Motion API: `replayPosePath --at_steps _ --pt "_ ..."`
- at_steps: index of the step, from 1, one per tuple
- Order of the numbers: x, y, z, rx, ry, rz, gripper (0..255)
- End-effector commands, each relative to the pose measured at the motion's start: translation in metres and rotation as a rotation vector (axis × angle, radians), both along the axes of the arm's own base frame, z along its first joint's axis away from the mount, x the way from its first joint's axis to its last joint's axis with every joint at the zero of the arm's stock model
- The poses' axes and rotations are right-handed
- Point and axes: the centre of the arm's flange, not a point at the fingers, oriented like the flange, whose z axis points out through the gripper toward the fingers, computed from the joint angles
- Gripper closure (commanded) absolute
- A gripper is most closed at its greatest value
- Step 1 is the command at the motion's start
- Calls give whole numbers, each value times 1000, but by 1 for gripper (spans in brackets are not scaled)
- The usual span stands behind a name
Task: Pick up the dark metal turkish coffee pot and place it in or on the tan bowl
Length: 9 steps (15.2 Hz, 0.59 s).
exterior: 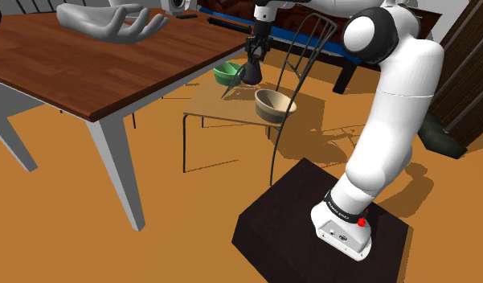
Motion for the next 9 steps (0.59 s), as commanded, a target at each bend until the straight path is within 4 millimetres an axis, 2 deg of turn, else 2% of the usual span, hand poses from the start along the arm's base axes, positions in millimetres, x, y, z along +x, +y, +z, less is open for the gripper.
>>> replayPosePath --at_steps 1,8,9 --pt "0 -1 11 0 -1 0 255" --pt "0 -1 48 0 -1 0 255" --pt "-13 -2 52 0 -1 0 255"
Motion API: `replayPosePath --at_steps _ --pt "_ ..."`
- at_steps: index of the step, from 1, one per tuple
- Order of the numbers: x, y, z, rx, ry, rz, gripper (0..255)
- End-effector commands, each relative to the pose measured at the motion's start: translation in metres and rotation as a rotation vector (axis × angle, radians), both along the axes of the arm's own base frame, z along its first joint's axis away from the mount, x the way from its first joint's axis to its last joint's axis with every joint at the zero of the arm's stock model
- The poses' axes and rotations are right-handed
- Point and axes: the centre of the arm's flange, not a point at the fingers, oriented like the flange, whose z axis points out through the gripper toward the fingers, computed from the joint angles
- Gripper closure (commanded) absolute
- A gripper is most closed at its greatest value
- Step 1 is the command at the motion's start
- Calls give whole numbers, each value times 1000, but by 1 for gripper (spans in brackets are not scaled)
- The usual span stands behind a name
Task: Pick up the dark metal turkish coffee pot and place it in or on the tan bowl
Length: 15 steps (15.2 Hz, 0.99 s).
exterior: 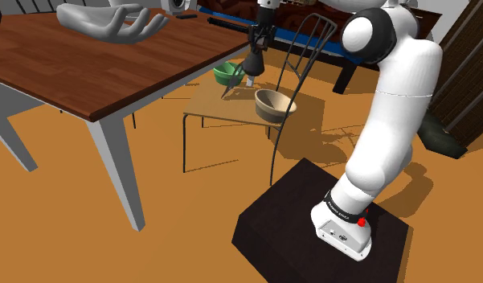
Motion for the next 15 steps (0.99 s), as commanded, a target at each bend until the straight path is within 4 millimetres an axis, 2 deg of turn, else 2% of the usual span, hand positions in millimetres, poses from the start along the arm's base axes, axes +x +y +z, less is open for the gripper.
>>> replayPosePath --at_steps 1,10,11,15 --pt "-20 -2 9 0 -2 0 255" --pt "-134 -10 40 0 -2 0 255" --pt "-143 -10 42 0 -2 0 255" --pt "-143 -10 21 0 -2 0 255"
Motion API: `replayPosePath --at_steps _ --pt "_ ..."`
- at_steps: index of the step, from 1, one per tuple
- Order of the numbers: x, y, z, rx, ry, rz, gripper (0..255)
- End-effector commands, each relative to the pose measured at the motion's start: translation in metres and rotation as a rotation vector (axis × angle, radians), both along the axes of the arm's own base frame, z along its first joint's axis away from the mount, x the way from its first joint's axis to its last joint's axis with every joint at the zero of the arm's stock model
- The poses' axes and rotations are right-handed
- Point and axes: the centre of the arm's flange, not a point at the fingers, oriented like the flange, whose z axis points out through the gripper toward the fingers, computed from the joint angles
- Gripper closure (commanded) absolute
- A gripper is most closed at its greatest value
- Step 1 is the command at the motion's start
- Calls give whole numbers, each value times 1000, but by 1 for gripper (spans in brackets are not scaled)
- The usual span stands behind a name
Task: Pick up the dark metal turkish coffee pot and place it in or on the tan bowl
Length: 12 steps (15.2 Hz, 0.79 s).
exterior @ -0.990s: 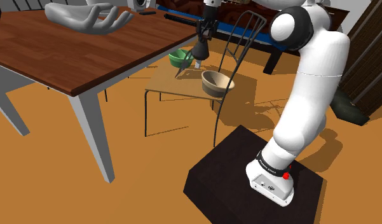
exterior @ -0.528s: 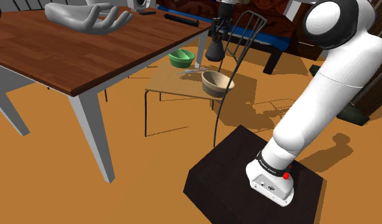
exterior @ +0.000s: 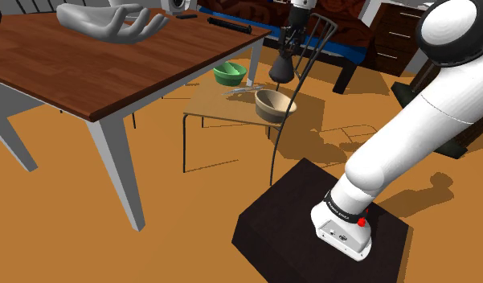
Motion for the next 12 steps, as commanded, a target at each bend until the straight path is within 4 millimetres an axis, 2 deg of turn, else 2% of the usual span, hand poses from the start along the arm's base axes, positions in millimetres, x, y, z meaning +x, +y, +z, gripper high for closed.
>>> replayPosePath --at_steps 1,12 --pt "0 -1 -10 0 -1 0 255" --pt "0 -1 -68 0 -1 0 255"
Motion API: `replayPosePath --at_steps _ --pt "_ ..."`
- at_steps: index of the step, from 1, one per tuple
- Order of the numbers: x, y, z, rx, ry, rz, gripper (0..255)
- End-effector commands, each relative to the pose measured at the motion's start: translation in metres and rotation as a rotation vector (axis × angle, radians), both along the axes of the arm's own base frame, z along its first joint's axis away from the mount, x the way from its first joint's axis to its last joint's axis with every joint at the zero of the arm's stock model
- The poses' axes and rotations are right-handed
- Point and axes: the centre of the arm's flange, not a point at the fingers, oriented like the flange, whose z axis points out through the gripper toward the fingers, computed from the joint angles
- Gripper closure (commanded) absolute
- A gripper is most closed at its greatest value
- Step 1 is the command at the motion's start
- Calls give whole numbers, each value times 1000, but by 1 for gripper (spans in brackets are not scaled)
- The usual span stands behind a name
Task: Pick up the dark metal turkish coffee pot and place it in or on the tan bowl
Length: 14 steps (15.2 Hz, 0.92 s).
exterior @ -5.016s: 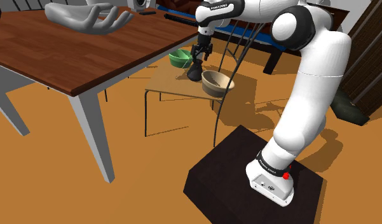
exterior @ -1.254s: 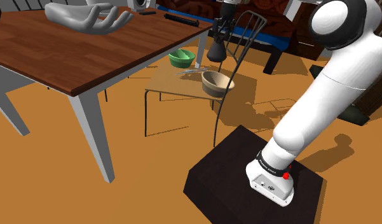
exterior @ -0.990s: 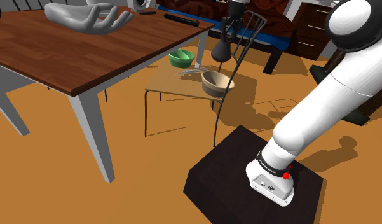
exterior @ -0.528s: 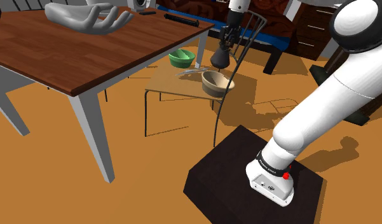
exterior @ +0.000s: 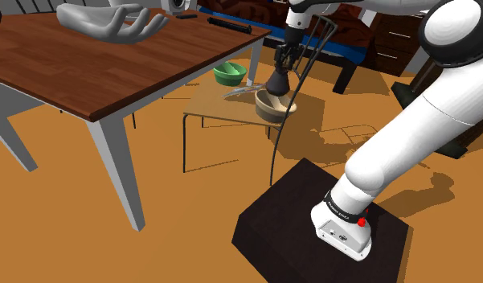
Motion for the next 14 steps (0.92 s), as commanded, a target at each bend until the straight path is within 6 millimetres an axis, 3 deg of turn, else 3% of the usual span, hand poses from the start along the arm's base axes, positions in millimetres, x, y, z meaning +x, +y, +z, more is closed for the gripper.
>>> replayPosePath --at_steps 1,5,12,13,14 --pt "0 1 -11 0 -1 0 255" --pt "0 1 -30 0 -1 0 255" --pt "0 1 -30 0 -1 0 255" --pt "0 1 -30 0 -1 0 0" --pt "0 1 -30 0 -1 0 0"
